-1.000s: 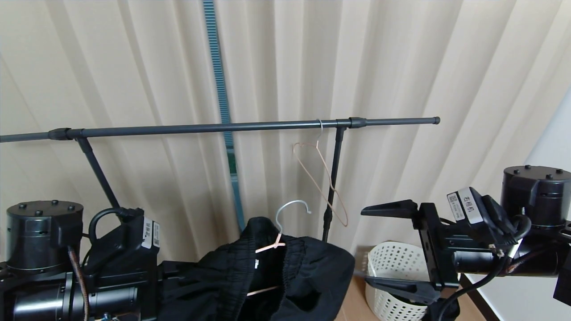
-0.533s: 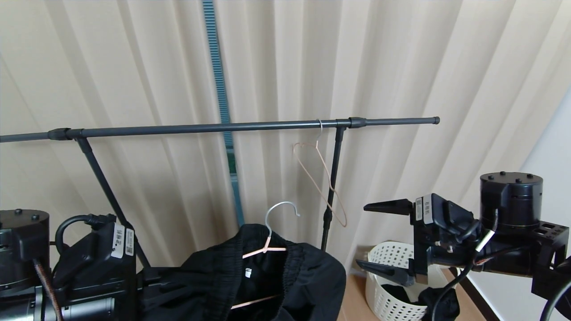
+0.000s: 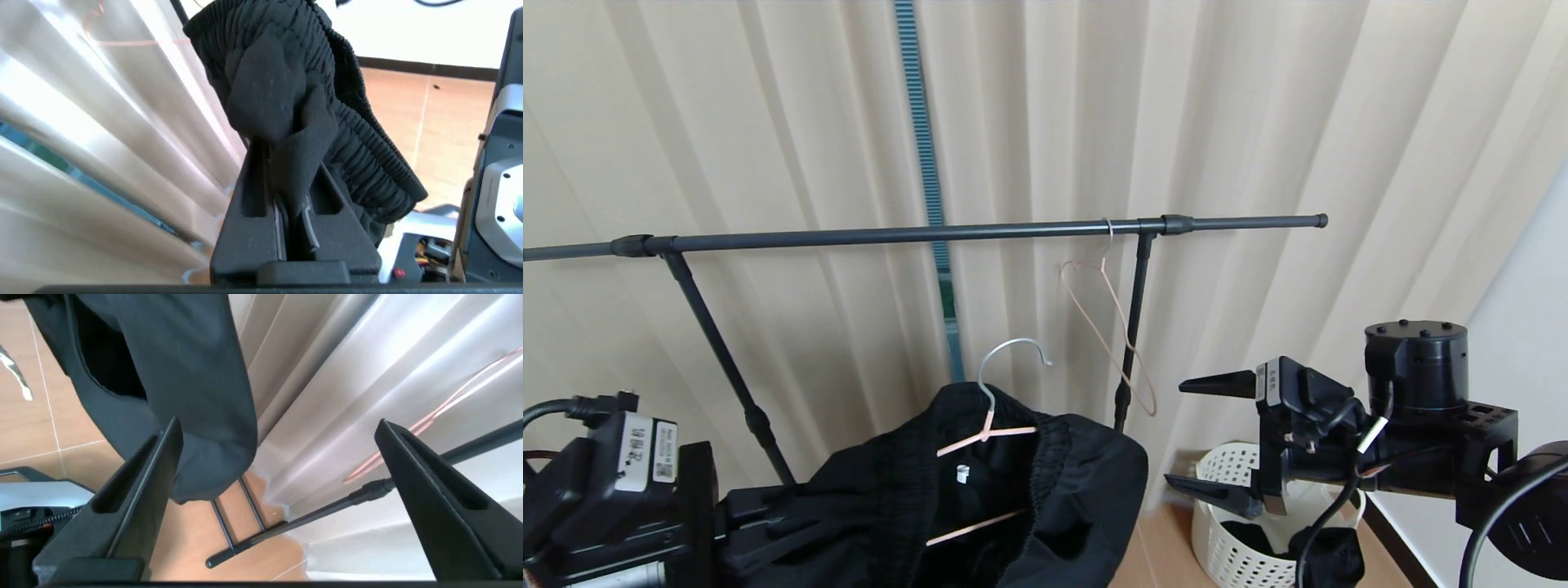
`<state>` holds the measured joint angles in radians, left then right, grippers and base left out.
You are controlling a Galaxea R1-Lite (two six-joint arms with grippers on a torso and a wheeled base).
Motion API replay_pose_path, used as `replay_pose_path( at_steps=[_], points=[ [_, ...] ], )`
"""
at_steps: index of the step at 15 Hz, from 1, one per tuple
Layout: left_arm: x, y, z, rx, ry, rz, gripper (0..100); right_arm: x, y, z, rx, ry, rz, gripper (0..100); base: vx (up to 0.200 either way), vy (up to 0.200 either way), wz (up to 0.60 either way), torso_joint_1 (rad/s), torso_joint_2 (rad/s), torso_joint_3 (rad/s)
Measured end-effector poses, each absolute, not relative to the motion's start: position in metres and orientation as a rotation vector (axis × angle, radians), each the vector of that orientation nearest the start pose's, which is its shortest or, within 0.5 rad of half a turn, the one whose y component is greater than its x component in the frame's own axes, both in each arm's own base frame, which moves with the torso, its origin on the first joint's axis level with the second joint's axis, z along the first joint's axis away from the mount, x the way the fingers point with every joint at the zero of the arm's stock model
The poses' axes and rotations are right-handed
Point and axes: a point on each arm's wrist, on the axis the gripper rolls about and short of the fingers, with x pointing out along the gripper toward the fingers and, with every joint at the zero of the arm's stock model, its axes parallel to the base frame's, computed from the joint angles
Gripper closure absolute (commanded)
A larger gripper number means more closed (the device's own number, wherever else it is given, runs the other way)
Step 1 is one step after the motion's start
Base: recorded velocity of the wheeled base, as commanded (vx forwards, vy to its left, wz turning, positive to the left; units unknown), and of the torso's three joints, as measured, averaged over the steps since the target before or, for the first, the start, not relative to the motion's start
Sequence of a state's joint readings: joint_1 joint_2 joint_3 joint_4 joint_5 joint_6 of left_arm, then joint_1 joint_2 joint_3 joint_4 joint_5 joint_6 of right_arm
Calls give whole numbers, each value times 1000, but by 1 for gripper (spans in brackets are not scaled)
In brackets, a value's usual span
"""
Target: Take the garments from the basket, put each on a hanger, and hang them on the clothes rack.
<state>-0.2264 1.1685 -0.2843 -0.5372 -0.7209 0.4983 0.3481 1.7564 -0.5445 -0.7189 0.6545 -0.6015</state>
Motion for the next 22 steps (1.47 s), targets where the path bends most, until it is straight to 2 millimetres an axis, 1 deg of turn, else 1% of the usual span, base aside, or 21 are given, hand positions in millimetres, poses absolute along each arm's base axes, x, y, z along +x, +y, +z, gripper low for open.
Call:
replay_pose_path(
  at_steps=[3, 7, 11, 13, 17, 20, 21, 22],
  points=[
    [128, -44, 163, 367, 65, -988, 100, 256, 105, 109, -457, 205, 1092, 0, 0, 0, 0, 0, 0, 0],
    [122, -43, 168, 362, 37, -979, 100, 264, 105, 98, -446, 243, 1091, 0, 0, 0, 0, 0, 0, 0],
    [119, -43, 171, 346, 26, -974, 100, 272, 109, 78, -429, 308, 1114, 0, 0, 0, 0, 0, 0, 0],
    [118, -42, 173, 331, 27, -971, 100, 272, 116, 70, -427, 335, 1140, 0, 0, 0, 0, 0, 0, 0],
    [118, -42, 173, 326, 26, -970, 100, 266, 134, 60, -415, 369, 1200, 0, 0, 0, 0, 0, 0, 0],
    [118, -42, 174, 316, 28, -969, 100, 268, 139, 57, -387, 388, 1206, 0, 0, 0, 0, 0, 0, 0],
    [118, -42, 174, 315, 28, -970, 100, 270, 141, 56, -386, 375, 1204, 100, 0, 0, 0, 0, 0, 0],
    [118, -42, 174, 315, 28, -970, 100, 270, 141, 56, -385, 375, 1203, 100, 0, 0, 0, 0, 0, 0]
  ],
)
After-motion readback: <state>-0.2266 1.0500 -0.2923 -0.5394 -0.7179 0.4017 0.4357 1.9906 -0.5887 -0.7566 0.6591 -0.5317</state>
